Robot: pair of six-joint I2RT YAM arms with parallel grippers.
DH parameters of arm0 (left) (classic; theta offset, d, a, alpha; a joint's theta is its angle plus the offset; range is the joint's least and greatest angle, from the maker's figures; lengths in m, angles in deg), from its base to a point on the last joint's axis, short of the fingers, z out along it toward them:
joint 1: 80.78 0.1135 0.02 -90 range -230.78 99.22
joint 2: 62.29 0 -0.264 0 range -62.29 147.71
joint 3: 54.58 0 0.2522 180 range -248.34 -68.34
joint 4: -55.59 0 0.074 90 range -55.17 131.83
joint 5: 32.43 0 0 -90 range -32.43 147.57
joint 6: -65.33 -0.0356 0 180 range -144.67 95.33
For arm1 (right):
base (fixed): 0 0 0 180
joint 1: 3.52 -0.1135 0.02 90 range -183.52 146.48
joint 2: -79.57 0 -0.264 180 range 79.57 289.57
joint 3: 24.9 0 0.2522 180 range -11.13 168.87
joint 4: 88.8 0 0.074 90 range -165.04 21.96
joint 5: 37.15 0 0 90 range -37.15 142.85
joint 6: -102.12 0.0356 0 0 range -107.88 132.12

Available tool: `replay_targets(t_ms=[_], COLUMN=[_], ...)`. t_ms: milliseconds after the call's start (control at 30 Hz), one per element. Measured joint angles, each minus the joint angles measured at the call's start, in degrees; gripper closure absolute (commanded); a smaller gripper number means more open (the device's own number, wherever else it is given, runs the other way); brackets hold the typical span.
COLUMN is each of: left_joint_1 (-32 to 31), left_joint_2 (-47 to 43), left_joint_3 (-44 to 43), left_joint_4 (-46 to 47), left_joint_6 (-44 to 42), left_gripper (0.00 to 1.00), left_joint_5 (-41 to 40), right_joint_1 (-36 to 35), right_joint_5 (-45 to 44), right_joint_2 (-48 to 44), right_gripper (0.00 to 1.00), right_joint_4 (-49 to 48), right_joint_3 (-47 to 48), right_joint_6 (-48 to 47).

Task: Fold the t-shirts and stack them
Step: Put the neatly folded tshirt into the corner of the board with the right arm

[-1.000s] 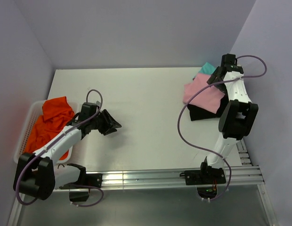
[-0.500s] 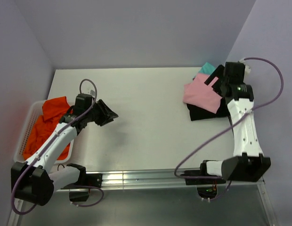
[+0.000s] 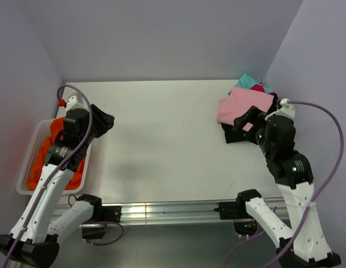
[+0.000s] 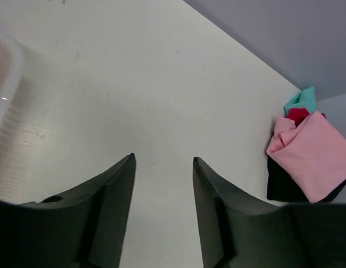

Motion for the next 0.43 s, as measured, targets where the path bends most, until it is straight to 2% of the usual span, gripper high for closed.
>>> replay_targets(t_ms=[33,67,100,300,433], left_joint_1=[0.0,0.0,0.0,0.0,0.0], left_joint_2=[-0.2,-0.2,-0.3,3.7,4.5], left_joint_3=[0.0,0.0,0.0,-3.9,-4.7], left_joint_4=[-0.3,-0.7,-1.5,-7.8,-8.2], left_joint_6=[-0.2,-0.2,-0.3,2.0,2.1], left_gripper=[0.40,0.07,0.01,0.01,0.01], left_joint_5=[-0.8,-1.4,-2.3,-5.0,-5.5], right_joint_1=[0.0,0.0,0.0,0.0,-1.0], right_joint_5=[0.1,0.1,0.1,0.3,0.2], right_joint_2=[-1.8,-3.0,-3.9,-3.8,-2.6], right_gripper=[0.00,0.00,0.00,0.00,0.00], right_joint_4=[0.0,0.2,0.2,0.3,0.3], right_joint_3=[0.2,0.6,1.2,2.7,4.3], right_joint_6=[-0.7,-1.2,-1.9,-4.5,-5.7])
